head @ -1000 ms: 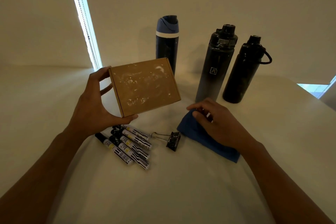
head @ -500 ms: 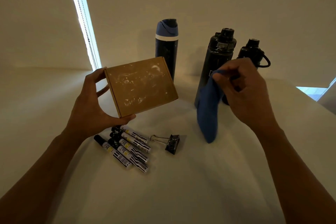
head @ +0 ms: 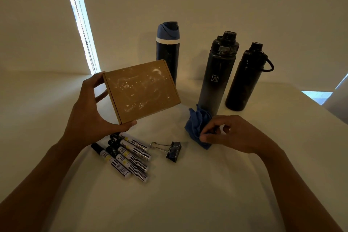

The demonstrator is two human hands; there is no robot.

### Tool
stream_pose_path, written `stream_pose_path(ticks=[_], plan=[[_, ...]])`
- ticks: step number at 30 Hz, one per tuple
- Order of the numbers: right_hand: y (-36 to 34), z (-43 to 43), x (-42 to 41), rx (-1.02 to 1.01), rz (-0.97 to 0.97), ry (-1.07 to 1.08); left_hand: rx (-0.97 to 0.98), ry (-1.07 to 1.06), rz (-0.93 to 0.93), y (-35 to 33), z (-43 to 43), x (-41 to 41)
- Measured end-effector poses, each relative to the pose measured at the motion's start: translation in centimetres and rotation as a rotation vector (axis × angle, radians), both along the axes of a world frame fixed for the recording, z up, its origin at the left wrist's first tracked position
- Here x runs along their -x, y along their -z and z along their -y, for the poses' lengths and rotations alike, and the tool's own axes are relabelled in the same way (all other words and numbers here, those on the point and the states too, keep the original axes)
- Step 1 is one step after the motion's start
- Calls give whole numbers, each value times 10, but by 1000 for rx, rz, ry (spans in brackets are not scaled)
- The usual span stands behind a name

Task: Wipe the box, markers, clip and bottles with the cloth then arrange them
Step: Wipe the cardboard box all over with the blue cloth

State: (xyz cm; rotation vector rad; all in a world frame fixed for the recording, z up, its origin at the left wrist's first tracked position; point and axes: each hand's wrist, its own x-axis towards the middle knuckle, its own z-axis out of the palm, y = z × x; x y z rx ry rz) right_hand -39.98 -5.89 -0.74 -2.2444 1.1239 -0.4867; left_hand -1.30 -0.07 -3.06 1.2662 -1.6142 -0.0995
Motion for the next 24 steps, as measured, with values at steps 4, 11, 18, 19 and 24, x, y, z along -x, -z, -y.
stream_pose_path(ticks=[4,11,18,19,24], plan=[[2,8,-17,318,124,231,0,-4,13,0,2,1],[19,28,-66,407,-336,353,-13,-6,0,1,2,1],[16,29,-53,362,-181,453,5,11,0,-2,0,0],[14,28,-50,355,-47,469,10,17,8,-2,0,0],[10,19,-52,368,320,561,33,23,70,0,5,1]])
